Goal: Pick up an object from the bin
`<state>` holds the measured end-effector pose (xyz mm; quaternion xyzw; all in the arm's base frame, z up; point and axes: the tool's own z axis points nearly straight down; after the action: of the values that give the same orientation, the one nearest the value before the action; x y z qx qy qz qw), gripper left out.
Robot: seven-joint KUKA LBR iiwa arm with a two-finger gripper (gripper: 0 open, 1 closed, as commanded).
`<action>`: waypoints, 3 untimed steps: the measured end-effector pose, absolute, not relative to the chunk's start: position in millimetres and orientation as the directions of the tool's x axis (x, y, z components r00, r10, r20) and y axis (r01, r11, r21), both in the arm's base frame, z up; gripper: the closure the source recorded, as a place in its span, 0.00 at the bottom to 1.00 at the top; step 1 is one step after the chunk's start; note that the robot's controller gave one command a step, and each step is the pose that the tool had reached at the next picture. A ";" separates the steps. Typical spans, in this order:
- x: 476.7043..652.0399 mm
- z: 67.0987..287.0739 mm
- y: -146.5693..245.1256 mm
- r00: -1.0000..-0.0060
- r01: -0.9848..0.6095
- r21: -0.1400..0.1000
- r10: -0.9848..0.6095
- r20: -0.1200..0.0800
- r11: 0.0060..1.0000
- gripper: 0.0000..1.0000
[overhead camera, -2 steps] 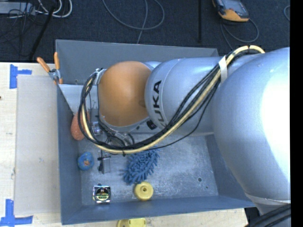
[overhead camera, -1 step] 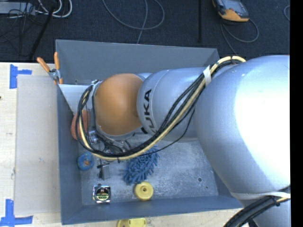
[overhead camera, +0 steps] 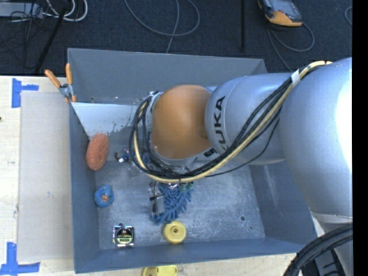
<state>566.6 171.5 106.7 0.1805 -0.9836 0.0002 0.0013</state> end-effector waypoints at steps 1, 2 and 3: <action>568.9 72.5 133.0 -0.853 -0.522 0.001 -0.522 0.002 0.853 0.00; 583.4 72.3 120.4 -0.744 -0.668 0.002 -0.668 -0.006 0.744 1.00; 583.4 72.3 120.3 -0.745 -0.667 0.002 -0.667 -0.006 0.745 1.00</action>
Offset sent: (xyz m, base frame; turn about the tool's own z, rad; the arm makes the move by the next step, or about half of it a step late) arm 0.0154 -0.0538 -0.0367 -0.3726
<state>583.4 120.3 72.3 0.3573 -0.9340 -0.0021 -0.0023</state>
